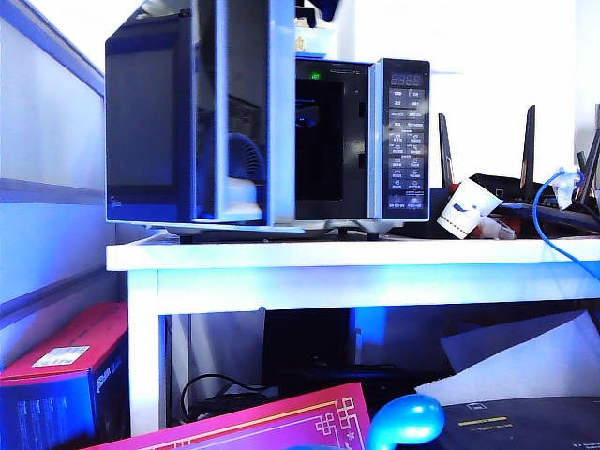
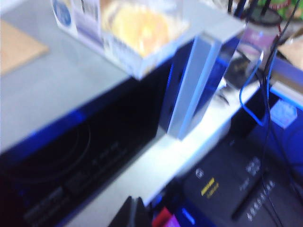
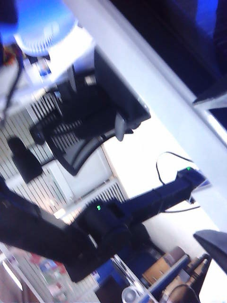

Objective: Open the microwave door, place the box of snacks from the top of the microwave inside, then close the microwave door.

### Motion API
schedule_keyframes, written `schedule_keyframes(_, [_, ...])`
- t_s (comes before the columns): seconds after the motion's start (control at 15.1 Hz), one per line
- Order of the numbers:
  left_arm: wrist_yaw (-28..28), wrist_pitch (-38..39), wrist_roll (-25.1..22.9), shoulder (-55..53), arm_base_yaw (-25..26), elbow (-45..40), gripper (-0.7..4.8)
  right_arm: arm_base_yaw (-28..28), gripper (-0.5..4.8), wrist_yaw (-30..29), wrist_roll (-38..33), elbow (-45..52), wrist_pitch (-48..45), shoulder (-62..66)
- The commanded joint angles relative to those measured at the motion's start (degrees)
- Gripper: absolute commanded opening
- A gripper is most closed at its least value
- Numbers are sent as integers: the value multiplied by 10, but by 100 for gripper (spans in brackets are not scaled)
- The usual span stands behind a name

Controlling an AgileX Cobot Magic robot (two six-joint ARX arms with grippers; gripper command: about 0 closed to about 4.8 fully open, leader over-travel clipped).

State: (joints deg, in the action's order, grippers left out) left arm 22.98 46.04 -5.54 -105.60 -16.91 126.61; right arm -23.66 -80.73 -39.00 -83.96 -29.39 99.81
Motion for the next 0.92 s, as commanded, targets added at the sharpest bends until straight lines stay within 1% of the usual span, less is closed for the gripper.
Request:
schedule_keyframes(0.07, [2,35,-5,4,0,3,-6,-22,333,2,2,-2,-4,-4])
schedule_keyframes(0.4, [2,64,-5,4,0,3,-6,-54,333,6,2,-2,-5,-4])
schedule_keyframes(0.46, [2,72,-10,4,0,3,-6,-66,333,11,2,-2,-5,-4])
schedule_keyframes(0.59, [2,91,-39,4,0,3,-6,-82,333,9,7,-2,-8,-4])
schedule_keyframes(0.73, [2,106,-44,4,0,3,-6,-82,333,8,7,-2,-9,-6])
schedule_keyframes(0.92, [2,113,-47,4,0,3,-6,-67,333,-3,11,-2,-11,-7])
